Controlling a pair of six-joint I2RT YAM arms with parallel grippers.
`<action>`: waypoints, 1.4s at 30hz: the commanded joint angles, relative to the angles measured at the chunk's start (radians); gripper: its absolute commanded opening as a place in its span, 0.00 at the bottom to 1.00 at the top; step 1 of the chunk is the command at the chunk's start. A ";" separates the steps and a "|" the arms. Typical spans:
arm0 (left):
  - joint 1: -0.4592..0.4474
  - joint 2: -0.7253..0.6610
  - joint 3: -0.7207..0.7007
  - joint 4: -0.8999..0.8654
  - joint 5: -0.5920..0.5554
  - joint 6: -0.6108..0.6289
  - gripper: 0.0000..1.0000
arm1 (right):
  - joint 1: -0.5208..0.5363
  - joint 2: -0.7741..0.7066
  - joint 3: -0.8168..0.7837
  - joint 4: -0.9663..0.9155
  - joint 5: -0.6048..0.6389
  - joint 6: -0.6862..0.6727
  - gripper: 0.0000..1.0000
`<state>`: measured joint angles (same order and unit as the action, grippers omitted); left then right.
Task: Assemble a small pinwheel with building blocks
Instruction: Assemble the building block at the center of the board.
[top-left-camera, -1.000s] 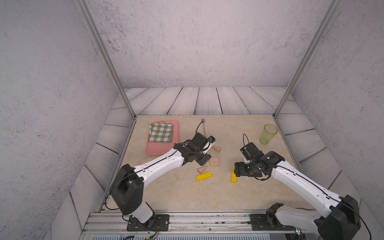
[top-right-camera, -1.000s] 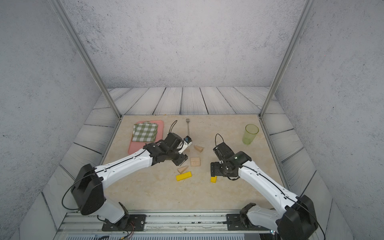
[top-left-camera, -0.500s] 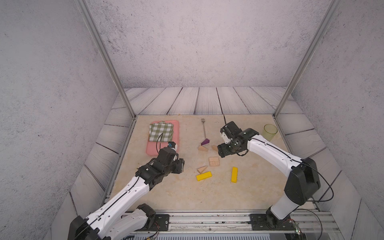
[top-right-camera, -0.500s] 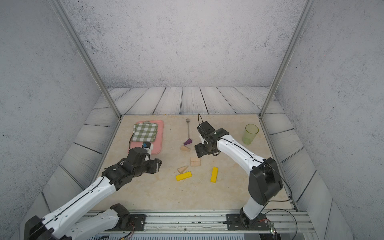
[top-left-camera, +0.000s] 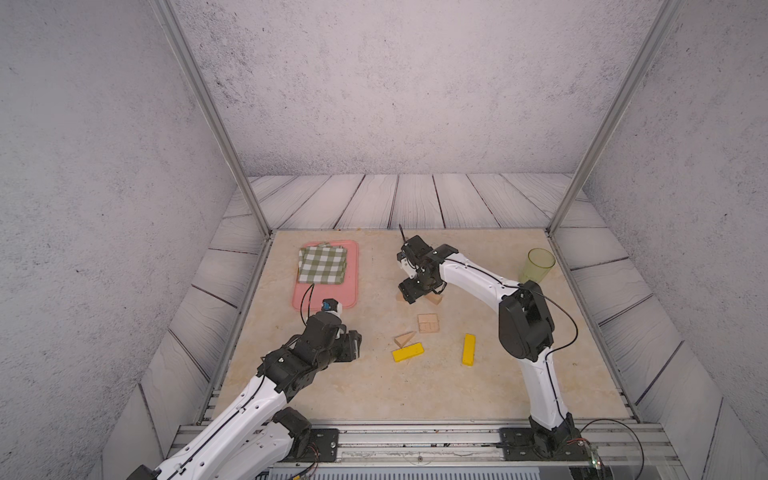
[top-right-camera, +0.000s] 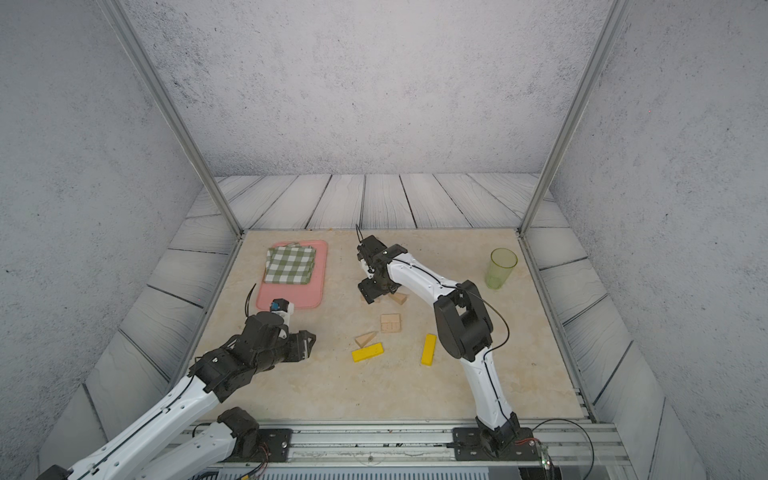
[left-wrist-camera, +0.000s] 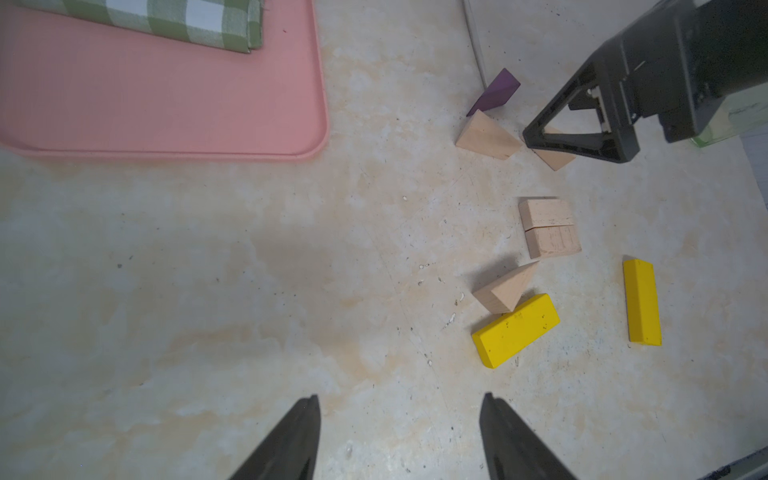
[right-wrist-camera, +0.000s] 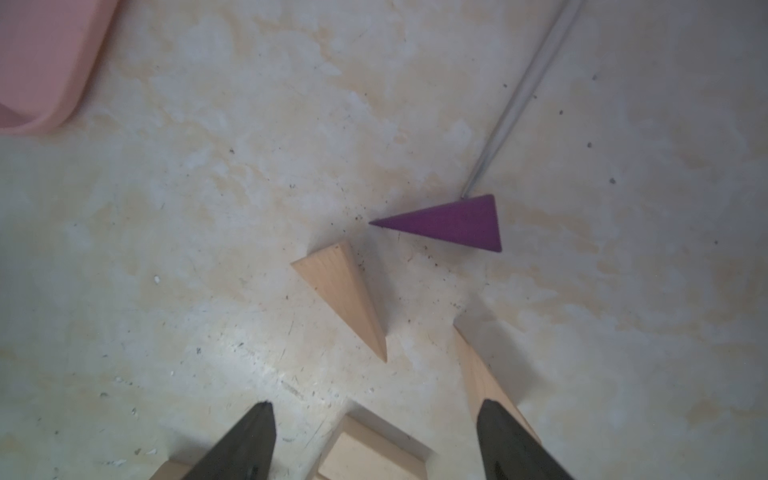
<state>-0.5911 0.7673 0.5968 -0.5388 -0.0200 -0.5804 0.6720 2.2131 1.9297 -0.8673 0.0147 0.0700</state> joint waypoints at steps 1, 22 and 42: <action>0.006 -0.027 -0.019 -0.016 0.021 -0.008 0.67 | 0.009 0.099 0.090 -0.069 0.023 -0.048 0.80; 0.007 -0.061 -0.071 0.005 0.037 -0.044 0.68 | 0.021 0.271 0.201 -0.098 0.028 -0.099 0.29; 0.005 -0.048 -0.084 0.038 0.066 -0.071 0.68 | 0.036 0.106 -0.096 0.024 -0.036 -0.088 0.17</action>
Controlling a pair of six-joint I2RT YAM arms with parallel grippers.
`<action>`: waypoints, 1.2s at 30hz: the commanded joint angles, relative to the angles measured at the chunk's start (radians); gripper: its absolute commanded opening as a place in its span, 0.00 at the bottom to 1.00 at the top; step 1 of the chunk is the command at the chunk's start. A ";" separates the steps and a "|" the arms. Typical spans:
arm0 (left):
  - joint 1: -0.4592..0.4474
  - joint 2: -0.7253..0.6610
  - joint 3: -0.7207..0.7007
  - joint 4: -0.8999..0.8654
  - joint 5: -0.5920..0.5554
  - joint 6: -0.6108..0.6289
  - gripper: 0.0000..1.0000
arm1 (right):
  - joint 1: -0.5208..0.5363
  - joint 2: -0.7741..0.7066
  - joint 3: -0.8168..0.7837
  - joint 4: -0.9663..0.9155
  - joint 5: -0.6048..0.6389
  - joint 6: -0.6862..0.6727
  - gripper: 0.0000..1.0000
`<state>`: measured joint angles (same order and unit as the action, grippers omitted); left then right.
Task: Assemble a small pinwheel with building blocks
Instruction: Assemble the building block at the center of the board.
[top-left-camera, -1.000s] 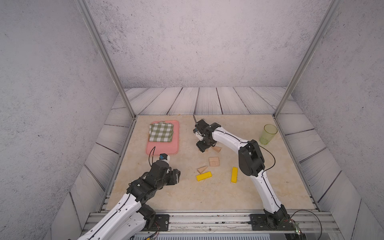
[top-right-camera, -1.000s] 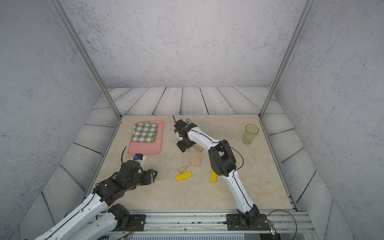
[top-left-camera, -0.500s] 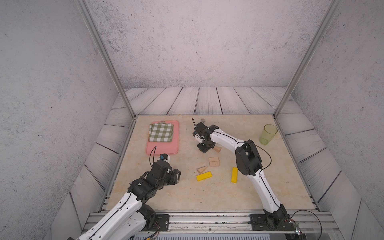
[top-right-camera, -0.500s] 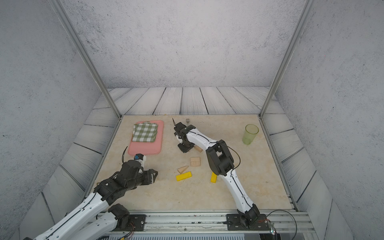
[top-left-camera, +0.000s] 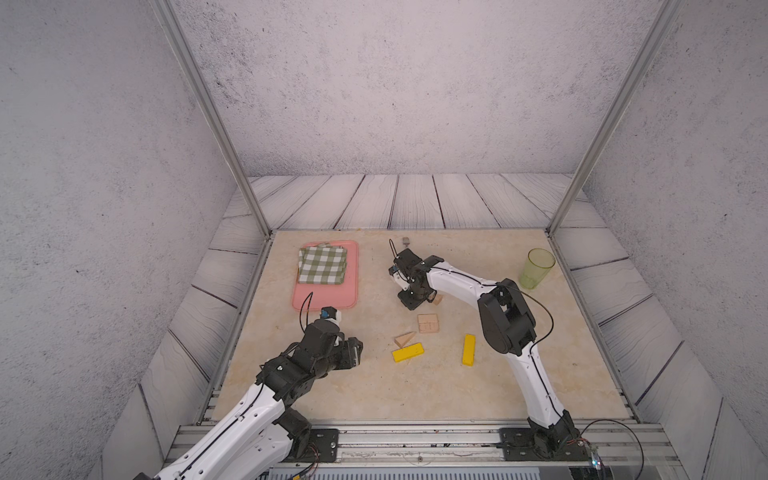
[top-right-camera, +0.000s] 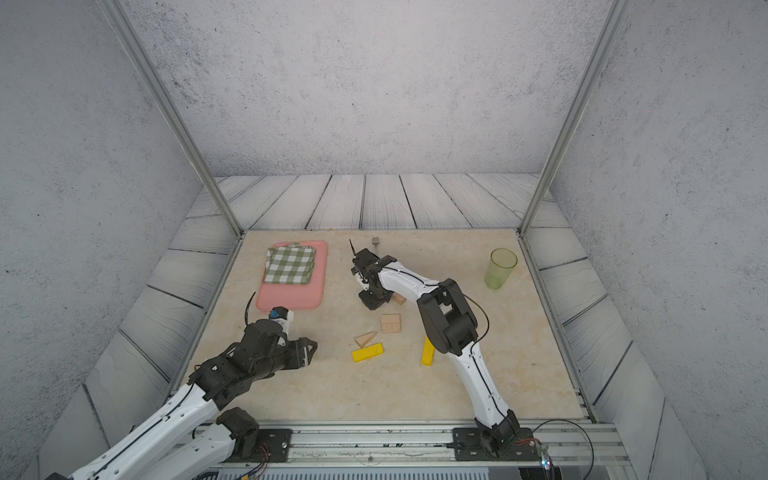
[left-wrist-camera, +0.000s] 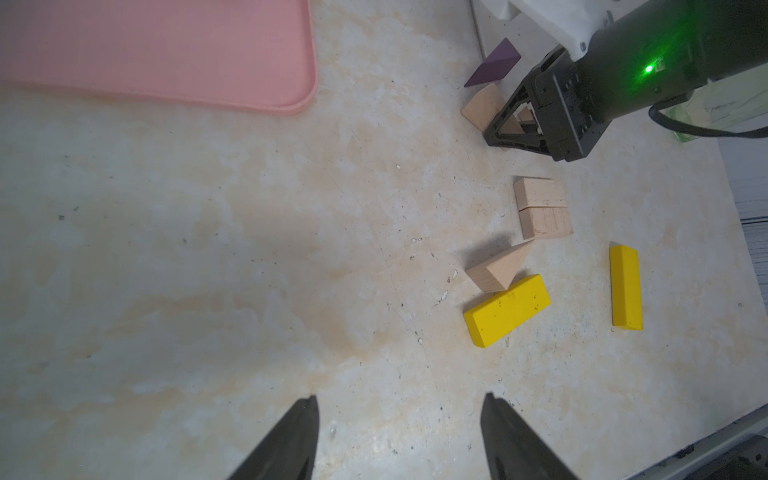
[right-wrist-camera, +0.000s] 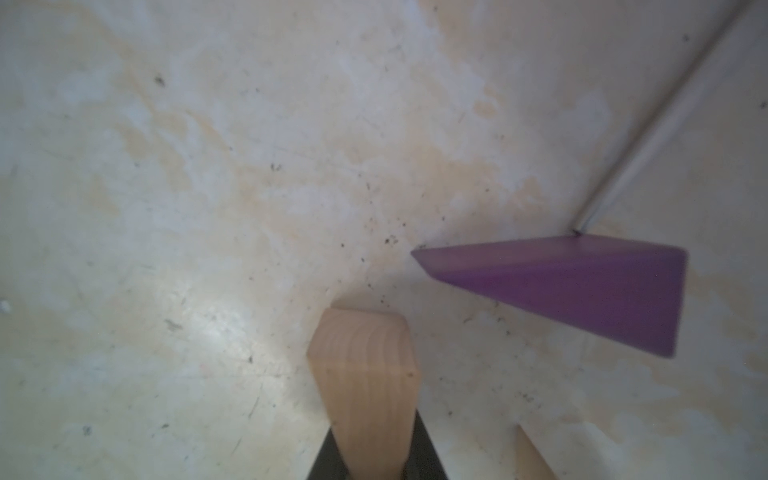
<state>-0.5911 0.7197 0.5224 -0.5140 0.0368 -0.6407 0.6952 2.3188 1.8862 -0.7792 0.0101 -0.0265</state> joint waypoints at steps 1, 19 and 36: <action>0.005 -0.002 -0.010 0.013 0.011 -0.012 0.68 | 0.014 -0.004 -0.057 -0.063 -0.035 0.008 0.17; 0.005 -0.013 -0.015 0.016 0.023 -0.024 0.69 | 0.038 -0.023 -0.080 -0.061 -0.056 0.024 0.20; 0.005 -0.029 -0.026 0.019 0.031 -0.027 0.71 | 0.041 -0.031 -0.078 -0.065 -0.028 0.024 0.31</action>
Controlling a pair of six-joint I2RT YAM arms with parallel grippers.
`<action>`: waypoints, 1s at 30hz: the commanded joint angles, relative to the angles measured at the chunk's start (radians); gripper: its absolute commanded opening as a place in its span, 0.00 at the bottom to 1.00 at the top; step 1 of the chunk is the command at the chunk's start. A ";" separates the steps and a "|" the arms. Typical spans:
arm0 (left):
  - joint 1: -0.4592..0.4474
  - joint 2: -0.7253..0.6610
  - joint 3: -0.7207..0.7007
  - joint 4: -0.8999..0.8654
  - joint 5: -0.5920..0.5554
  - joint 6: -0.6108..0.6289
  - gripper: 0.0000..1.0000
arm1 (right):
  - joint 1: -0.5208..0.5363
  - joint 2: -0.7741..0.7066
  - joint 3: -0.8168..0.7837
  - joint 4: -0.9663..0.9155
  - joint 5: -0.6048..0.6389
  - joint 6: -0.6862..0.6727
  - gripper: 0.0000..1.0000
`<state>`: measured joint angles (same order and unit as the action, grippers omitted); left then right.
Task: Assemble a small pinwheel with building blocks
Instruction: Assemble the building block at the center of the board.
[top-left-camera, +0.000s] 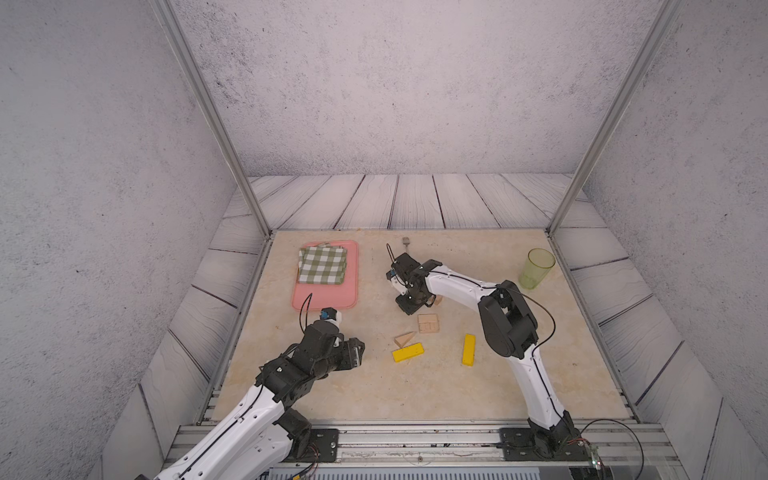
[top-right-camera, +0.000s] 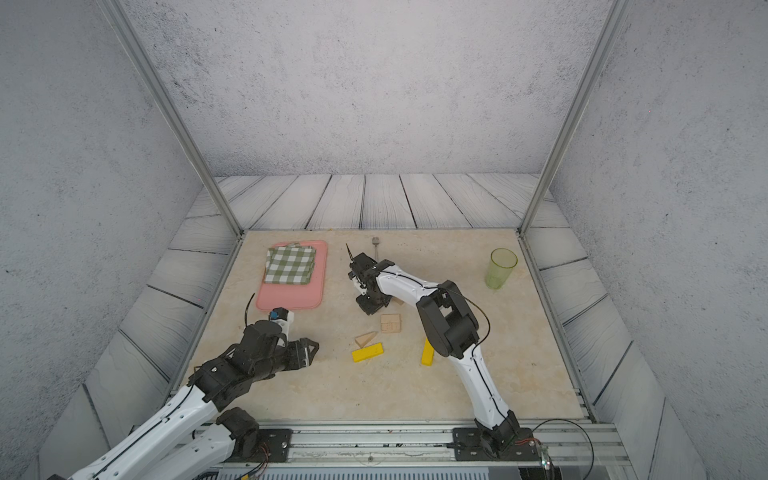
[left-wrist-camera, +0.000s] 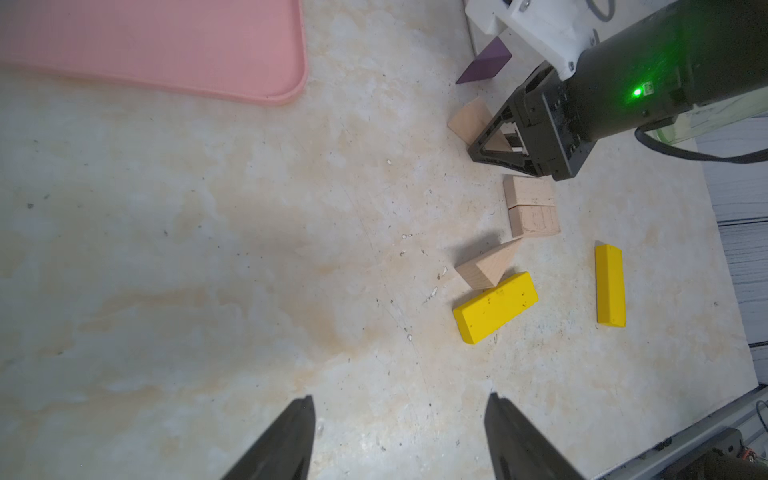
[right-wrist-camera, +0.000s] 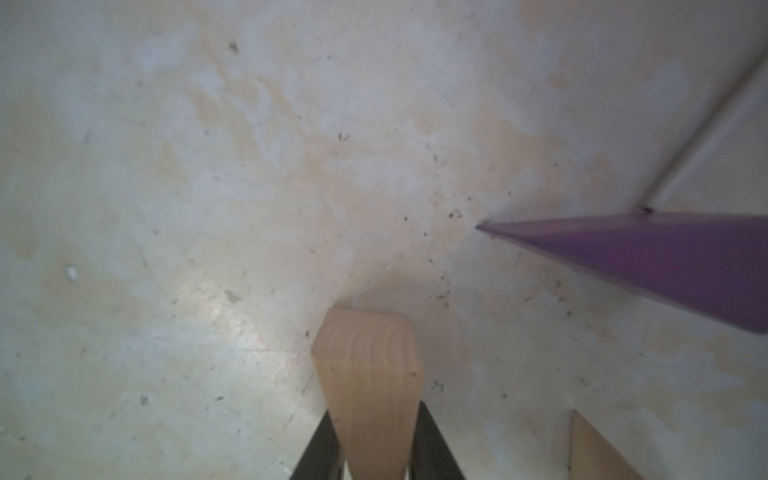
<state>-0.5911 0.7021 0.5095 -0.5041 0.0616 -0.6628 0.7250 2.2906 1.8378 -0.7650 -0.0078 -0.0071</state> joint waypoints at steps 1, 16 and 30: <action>0.005 -0.013 -0.013 0.007 0.006 -0.004 0.71 | 0.011 -0.002 -0.027 -0.081 -0.006 0.004 0.31; 0.005 -0.001 0.014 -0.007 -0.014 0.032 0.73 | 0.009 -0.061 0.018 -0.085 -0.026 0.028 0.45; 0.014 0.210 0.195 -0.014 -0.036 0.217 0.78 | -0.073 -0.278 0.050 -0.107 -0.096 0.082 0.56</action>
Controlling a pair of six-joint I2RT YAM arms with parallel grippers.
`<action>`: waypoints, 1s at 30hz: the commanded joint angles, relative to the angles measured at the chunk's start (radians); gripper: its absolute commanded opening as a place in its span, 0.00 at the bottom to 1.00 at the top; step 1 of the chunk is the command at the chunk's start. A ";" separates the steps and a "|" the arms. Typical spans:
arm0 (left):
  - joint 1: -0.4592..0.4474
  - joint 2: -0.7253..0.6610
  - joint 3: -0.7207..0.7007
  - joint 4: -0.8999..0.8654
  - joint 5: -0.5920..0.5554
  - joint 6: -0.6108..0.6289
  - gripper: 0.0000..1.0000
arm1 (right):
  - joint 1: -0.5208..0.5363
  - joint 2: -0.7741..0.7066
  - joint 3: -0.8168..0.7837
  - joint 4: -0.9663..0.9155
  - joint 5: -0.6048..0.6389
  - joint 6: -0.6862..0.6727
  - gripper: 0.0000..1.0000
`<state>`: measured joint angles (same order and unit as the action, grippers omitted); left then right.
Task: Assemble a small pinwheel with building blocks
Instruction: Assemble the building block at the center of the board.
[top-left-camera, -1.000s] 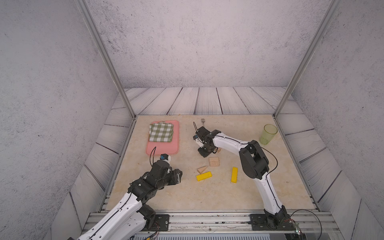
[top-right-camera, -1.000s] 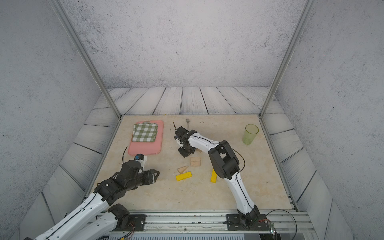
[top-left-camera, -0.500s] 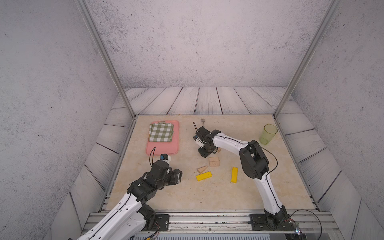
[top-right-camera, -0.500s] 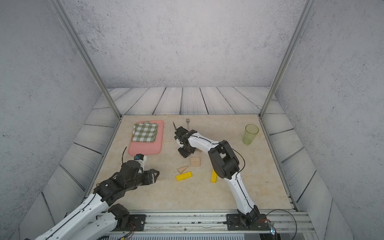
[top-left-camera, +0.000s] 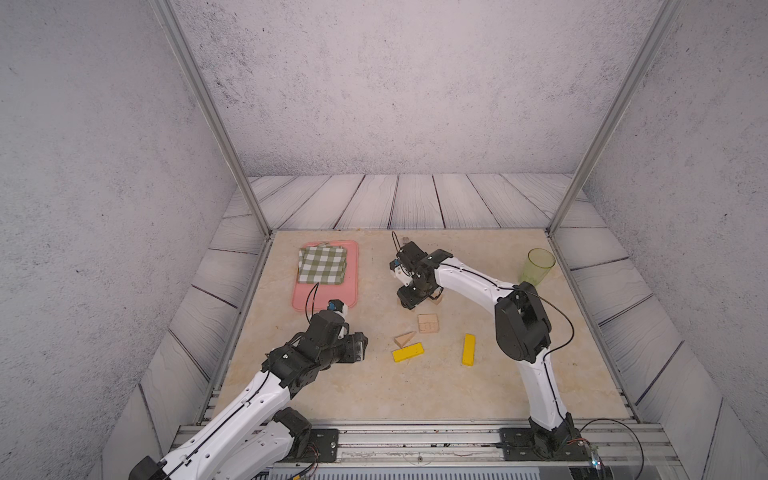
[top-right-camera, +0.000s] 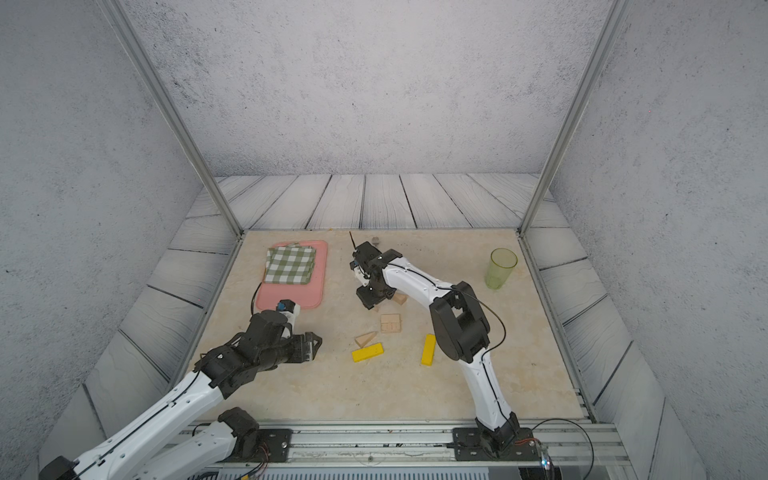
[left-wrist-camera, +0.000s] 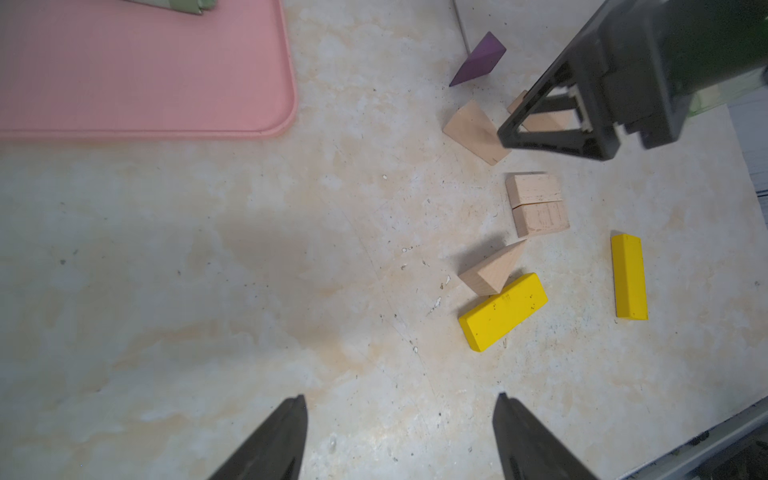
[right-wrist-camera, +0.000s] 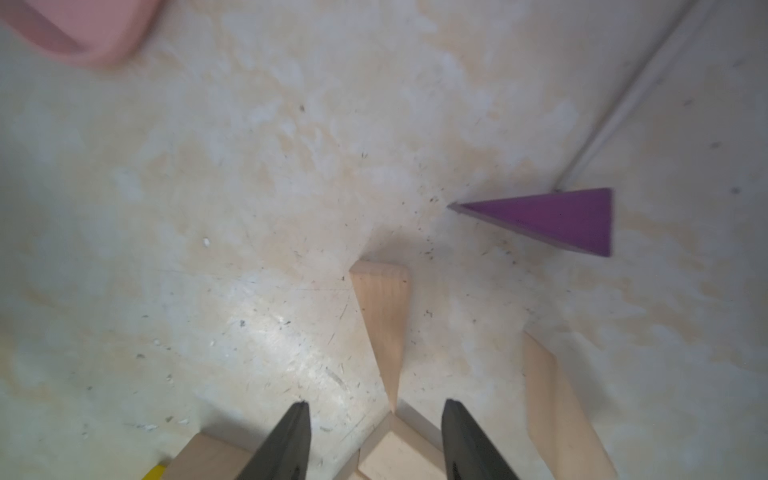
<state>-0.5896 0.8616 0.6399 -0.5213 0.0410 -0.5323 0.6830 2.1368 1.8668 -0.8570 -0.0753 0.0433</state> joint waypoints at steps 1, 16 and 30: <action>0.017 0.095 0.100 -0.002 -0.015 0.120 0.78 | -0.045 -0.153 0.012 -0.013 -0.030 0.042 0.56; 0.043 0.911 0.873 -0.215 0.059 0.527 0.57 | -0.271 -0.719 -0.530 -0.002 -0.028 0.206 0.56; 0.005 1.305 1.233 -0.248 0.091 0.614 0.56 | -0.315 -1.183 -0.953 -0.103 0.002 0.355 0.57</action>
<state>-0.5823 2.1323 1.8259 -0.7467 0.1192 0.0566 0.3721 0.9886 0.9382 -0.9195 -0.0940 0.3496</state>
